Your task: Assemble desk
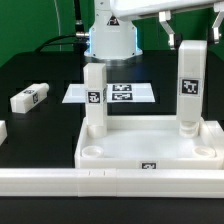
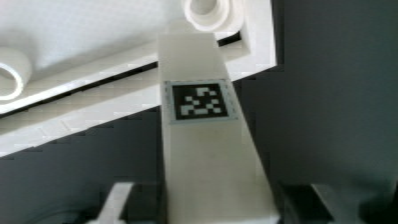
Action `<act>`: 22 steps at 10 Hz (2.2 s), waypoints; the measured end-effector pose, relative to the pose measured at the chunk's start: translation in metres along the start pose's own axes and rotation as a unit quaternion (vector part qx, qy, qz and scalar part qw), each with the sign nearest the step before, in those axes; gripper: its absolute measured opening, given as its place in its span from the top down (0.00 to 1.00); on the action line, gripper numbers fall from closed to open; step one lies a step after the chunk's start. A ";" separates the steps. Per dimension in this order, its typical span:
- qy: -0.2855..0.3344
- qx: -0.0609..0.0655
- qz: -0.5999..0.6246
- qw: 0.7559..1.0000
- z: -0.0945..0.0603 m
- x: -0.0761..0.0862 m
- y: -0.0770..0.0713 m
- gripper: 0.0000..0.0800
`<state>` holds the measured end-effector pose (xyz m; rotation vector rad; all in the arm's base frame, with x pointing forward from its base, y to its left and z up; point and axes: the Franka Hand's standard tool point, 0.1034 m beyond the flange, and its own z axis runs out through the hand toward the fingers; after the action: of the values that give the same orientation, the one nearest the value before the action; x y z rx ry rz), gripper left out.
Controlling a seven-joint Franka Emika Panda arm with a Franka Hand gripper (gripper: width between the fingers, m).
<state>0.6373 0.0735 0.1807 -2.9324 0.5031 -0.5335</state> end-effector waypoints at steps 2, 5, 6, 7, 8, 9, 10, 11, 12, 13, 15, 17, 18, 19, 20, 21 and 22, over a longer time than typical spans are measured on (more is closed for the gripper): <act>-0.005 -0.004 -0.013 1.000 0.010 -0.009 -0.010 0.64; -0.008 -0.007 -0.024 1.000 0.015 -0.011 -0.008 0.64; -0.008 -0.007 -0.024 1.000 0.016 -0.011 -0.008 0.64; -0.008 -0.008 -0.028 1.000 0.017 -0.012 -0.009 0.64; -0.009 -0.013 -0.051 0.999 0.020 -0.018 -0.018 0.64; -0.011 -0.016 -0.067 0.998 0.025 -0.022 -0.025 0.64; -0.013 -0.017 -0.085 0.996 0.028 -0.019 -0.027 0.64; -0.012 -0.017 -0.092 0.996 0.030 -0.017 -0.029 0.64; -0.013 -0.017 -0.090 0.996 0.030 -0.018 -0.028 0.64; -0.013 -0.017 -0.090 0.996 0.031 -0.018 -0.028 0.64; -0.012 -0.017 -0.091 0.996 0.033 -0.018 -0.028 0.64; -0.015 -0.020 -0.092 0.995 0.040 -0.022 -0.027 0.64; -0.016 -0.021 -0.093 0.995 0.042 -0.023 -0.026 0.64; -0.019 -0.023 -0.093 0.995 0.045 -0.025 -0.025 0.64; -0.016 -0.023 -0.094 0.995 0.046 -0.026 -0.025 0.64; -0.012 -0.021 -0.094 0.995 0.047 -0.026 -0.025 0.64; -0.004 -0.020 -0.095 0.995 0.047 -0.026 -0.025 0.64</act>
Offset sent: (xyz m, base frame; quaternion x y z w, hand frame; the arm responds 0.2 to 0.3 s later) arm 0.0000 0.0000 0.0000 0.0000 0.0000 0.0000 1.0000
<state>0.6390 0.1089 0.1332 -3.0371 0.2378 -0.5365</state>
